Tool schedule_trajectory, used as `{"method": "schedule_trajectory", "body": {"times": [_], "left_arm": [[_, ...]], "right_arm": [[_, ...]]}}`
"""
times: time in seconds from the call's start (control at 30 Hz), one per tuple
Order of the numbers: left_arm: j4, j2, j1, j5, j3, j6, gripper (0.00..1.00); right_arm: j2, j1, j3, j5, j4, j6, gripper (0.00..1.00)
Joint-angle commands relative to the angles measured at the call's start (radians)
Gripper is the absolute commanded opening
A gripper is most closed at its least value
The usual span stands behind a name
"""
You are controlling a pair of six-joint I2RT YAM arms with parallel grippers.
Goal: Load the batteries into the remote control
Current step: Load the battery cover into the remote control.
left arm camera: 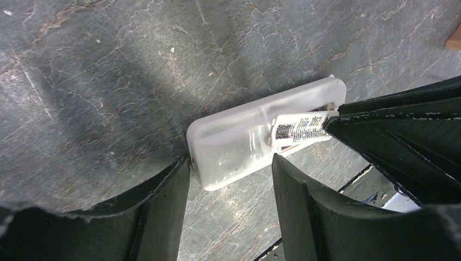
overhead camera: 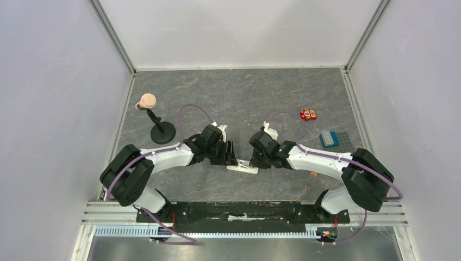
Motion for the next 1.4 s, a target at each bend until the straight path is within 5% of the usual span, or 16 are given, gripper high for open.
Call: {"method": "schedule_trajectory", "body": {"times": [0.0, 0.77, 1.37], "left_arm": [[-0.005, 0.016, -0.004, 0.003, -0.001, -0.020, 0.63], [-0.009, 0.010, -0.004, -0.003, -0.002, -0.022, 0.63], [0.043, -0.096, -0.004, -0.033, -0.015, 0.006, 0.68]], "right_arm": [[-0.033, 0.001, -0.012, 0.005, 0.020, 0.019, 0.22], [-0.043, -0.003, -0.050, -0.027, 0.050, 0.050, 0.22], [-0.138, -0.007, -0.121, -0.029, 0.115, 0.159, 0.35]]}}
